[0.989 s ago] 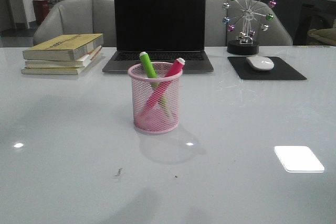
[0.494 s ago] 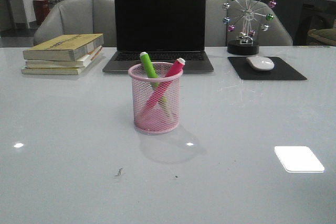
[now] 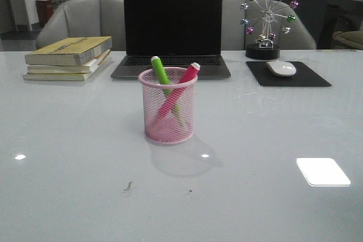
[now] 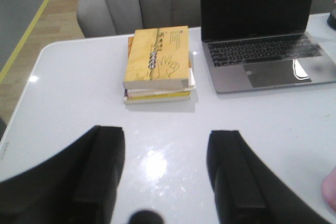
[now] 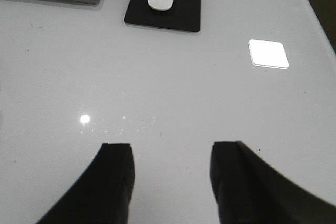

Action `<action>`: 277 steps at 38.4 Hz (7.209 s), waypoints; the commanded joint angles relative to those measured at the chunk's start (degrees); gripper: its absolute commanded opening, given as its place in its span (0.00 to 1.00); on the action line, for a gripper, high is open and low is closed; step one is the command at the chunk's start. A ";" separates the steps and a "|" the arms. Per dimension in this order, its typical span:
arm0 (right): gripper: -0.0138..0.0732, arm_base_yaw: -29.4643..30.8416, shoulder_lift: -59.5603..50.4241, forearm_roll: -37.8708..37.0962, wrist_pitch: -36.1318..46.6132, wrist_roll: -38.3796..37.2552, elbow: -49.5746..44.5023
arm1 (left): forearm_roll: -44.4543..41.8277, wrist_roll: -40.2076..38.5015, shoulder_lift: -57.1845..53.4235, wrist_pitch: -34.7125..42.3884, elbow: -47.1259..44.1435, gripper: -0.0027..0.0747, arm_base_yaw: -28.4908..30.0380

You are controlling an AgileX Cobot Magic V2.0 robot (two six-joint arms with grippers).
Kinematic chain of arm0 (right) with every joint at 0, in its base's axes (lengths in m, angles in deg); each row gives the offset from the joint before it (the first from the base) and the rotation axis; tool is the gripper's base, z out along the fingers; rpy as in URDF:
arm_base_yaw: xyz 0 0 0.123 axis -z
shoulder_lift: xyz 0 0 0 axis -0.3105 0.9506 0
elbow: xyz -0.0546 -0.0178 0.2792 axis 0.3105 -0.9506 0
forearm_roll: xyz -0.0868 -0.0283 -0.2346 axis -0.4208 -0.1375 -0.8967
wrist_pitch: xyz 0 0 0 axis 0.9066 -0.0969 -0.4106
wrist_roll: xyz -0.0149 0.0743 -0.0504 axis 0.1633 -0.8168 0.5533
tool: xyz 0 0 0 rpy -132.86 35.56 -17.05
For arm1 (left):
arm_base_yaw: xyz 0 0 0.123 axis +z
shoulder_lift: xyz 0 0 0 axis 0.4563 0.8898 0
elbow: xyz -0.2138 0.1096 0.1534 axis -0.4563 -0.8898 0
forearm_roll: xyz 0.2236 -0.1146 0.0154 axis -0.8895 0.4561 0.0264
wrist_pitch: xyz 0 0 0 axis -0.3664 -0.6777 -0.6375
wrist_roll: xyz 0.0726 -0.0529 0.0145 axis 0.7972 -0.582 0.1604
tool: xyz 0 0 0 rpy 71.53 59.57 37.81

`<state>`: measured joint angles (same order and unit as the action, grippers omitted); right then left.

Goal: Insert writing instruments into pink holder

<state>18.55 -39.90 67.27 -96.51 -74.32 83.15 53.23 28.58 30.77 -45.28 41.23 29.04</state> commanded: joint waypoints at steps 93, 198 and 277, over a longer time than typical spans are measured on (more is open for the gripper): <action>0.22 0.40 -0.02 -0.64 5.06 0.50 1.68 | 2.72 -0.22 -25.40 2.14 -21.94 0.55 0.84; 0.22 0.34 -32.36 1.61 26.41 0.50 -34.27 | 2.72 -0.22 -25.40 2.14 -21.94 0.55 0.84; 0.22 0.34 -32.36 1.61 26.41 0.50 -34.27 | -3.42 -8.42 -55.86 35.53 -60.04 0.16 0.70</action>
<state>18.55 -71.13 68.88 -74.89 -74.32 48.99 49.77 20.93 -25.13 -13.98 -18.59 29.75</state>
